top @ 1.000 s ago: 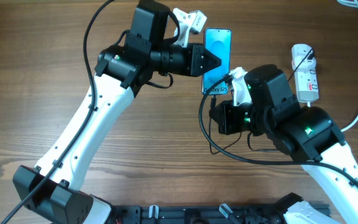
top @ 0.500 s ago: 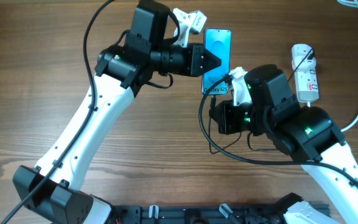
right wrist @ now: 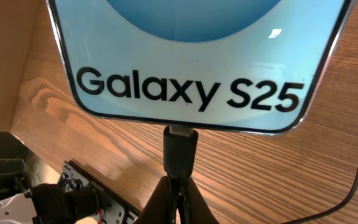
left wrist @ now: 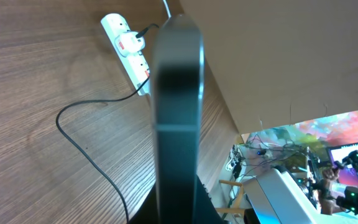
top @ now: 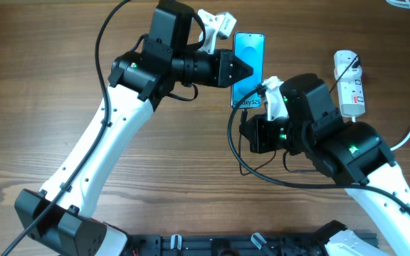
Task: Plug charger to phone and switch on socket
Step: 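Push the USB-C plug upward into the phone's bottom port with the right gripper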
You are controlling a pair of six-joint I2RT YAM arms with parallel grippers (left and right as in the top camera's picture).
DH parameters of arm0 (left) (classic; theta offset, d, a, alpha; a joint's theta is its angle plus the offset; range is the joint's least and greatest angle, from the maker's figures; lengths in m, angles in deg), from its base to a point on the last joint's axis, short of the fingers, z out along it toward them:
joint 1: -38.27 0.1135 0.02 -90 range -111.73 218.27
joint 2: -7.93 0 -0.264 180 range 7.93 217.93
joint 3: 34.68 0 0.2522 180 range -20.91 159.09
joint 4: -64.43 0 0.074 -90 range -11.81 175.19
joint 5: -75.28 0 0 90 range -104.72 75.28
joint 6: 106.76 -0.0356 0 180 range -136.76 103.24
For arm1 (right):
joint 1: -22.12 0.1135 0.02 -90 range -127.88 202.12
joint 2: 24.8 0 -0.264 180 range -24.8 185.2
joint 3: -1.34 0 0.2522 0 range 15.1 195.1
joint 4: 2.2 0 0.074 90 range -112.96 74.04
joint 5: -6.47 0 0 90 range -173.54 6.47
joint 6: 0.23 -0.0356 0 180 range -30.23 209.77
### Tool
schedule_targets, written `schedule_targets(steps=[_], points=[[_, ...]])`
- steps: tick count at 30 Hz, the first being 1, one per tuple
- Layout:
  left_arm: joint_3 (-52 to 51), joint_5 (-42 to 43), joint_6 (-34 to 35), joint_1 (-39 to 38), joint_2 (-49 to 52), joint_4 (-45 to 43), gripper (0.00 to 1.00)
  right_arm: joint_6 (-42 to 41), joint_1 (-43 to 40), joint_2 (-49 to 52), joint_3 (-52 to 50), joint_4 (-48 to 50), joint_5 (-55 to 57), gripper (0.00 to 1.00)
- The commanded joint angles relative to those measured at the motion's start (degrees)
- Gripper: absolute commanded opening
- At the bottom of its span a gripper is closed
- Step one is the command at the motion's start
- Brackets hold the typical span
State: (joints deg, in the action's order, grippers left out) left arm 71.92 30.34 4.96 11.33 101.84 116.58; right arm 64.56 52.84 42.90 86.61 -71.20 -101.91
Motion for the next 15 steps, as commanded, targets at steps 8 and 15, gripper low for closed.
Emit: schedule_targets(steps=[8, 15], points=[[0.59, 2.54, -0.11, 0.20, -0.48, -0.02, 0.04, -0.04, 0.24, 0.24, 0.81, 1.42, 0.42, 0.04], [0.59, 3.56, -0.50, 0.20, -0.48, 0.00, 0.04, -0.87, 0.17, 0.24, 0.81, 1.95, 0.42, 0.04]])
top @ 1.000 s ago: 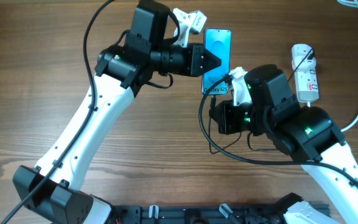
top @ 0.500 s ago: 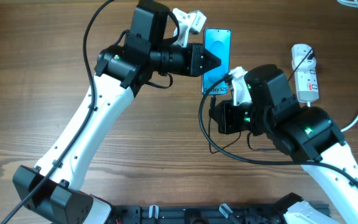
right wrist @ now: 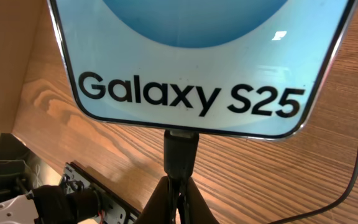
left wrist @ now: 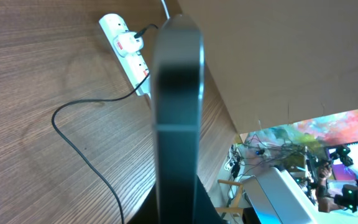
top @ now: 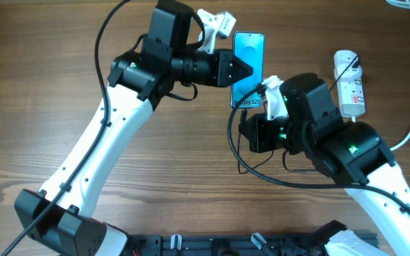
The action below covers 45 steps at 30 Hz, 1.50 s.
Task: Plug charger to phone and switch on socket
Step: 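Push the USB-C plug upward into the phone's bottom port with the right gripper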
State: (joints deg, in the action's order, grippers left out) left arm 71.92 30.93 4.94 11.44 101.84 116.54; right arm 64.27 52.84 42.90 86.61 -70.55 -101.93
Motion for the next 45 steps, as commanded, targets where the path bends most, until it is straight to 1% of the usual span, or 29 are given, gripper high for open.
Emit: schedule_targets(steps=[1, 15, 21, 25, 45], points=[[0.59, 2.97, -0.48, 0.09, -0.46, 0.04, 0.04, -0.59, 0.17, 0.24, 0.81, 1.33, 0.44, 0.04], [0.59, 2.93, -0.57, 0.04, -0.46, 0.83, 0.04, 1.33, 0.17, 0.24, 0.81, 2.16, 2.40, 0.04], [0.59, 2.93, -0.57, 0.04, -0.46, 1.27, 0.04, 1.46, 0.17, 0.24, 0.81, 3.50, 2.67, 0.04], [0.59, 2.93, -1.97, 0.04, -0.46, 1.60, 0.04, 1.42, 0.17, 0.24, 0.83, 3.58, 3.04, 0.04], [0.59, 2.93, -1.99, 0.04, -0.46, 2.54, 0.04, 1.44, 0.13, 0.24, 0.83, 4.68, 5.75, 0.05]])
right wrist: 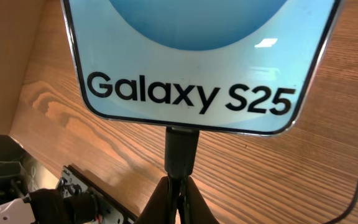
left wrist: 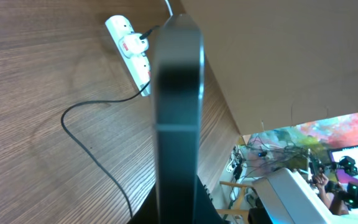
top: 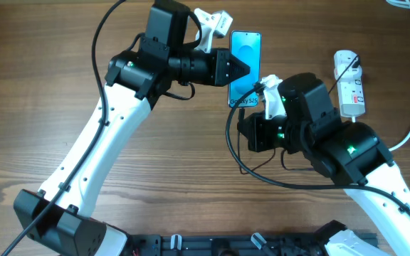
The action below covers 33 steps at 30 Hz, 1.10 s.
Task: Plug charger to phone and switch on socket
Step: 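Push the USB-C plug upward into the phone's bottom port with the right gripper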
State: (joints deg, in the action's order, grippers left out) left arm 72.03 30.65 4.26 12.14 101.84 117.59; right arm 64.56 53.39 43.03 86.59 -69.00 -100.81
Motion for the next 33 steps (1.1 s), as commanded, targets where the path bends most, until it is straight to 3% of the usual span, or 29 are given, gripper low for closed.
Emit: schedule_targets(steps=[1, 33], points=[[0.48, 3.21, -1.31, -0.66, -0.46, 1.49, 0.04, 1.16, -0.42, 0.11, 0.85, 3.17, 4.66, 0.04], [0.48, 4.98, -1.11, -0.66, -0.46, 3.52, 0.04, 4.11, -0.42, 0.11, 0.85, 8.02, 11.30, 0.06]])
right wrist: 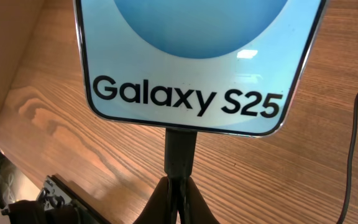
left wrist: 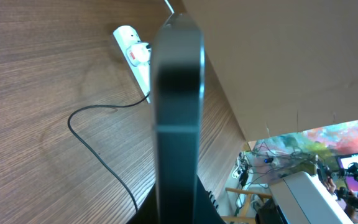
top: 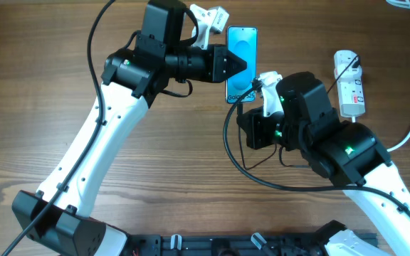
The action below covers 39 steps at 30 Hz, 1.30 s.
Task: Plug charger to phone and switch on socket
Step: 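Push the USB-C plug upward into the phone's bottom port with the right gripper, then lower the plugged-in phone onto the table with the left gripper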
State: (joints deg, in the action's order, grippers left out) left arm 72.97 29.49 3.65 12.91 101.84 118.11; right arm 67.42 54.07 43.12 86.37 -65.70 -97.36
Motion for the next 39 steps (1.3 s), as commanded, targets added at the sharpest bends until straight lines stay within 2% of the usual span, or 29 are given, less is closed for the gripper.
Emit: schedule_targets(steps=[1, 11, 13, 17, 19, 20, 21, 22, 28, 30, 34, 36, 37, 39], points=[[-0.46, 6.14, -0.50, -1.42, -0.46, 3.02, 0.04, 1.09, -1.09, 0.02, 1.07, 4.76, 7.82, 0.06], [-0.46, 6.34, -0.48, -1.42, -0.46, 2.99, 0.04, -0.79, -1.09, 0.02, 1.07, 5.57, 6.12, 0.06], [-0.46, 6.36, -0.48, -1.42, -0.46, 3.02, 0.04, -0.81, -1.09, 0.02, 1.07, 5.55, 6.12, 0.14], [-0.46, 6.29, -0.50, -1.42, -0.46, 2.97, 0.04, -0.79, -1.09, 0.02, 1.07, 5.49, 6.14, 0.17], [-0.46, 5.77, -0.50, -1.42, -0.46, 2.95, 0.04, -0.79, -1.09, 0.00, 1.07, 5.29, 6.14, 0.26], [-0.46, 4.87, -0.50, -1.42, -0.44, 2.97, 0.04, -0.76, -1.09, 0.00, 1.07, 5.14, 6.14, 0.36], [-0.46, 3.50, -0.50, -1.42, -0.44, 2.99, 0.04, -0.74, -1.09, 0.00, 1.07, 4.90, 6.14, 0.50], [-0.46, 2.36, -0.50, -1.42, -0.42, 2.99, 0.04, -0.72, -1.09, 0.00, 1.07, 4.68, 6.14, 0.57], [-0.46, -3.91, -0.48, -1.38, -0.37, 3.39, 0.04, -0.81, -1.09, 0.00, 1.07, 2.67, 6.14, 0.92], [-0.46, -5.66, -0.50, -1.38, -0.35, 4.04, 0.04, -2.05, -1.09, 0.00, 1.07, 1.66, 6.14, 0.99], [-0.46, -10.58, -0.52, -1.38, -0.07, 6.03, 0.04, -4.66, -1.11, 0.00, 1.07, -0.02, 6.19, 1.00], [-0.46, -16.22, -0.52, -1.38, 0.42, 8.11, 0.04, -5.27, -1.11, 0.00, 1.07, -1.20, 6.16, 1.00], [-0.46, -22.03, -0.52, -1.38, 1.53, 10.93, 0.04, -5.29, -1.11, 0.02, 1.05, -2.97, 6.32, 1.00], [-0.68, -23.93, -0.55, -1.38, 3.58, 13.14, 0.04, -5.29, -1.11, 0.02, 1.05, -5.25, 8.11, 1.00]])
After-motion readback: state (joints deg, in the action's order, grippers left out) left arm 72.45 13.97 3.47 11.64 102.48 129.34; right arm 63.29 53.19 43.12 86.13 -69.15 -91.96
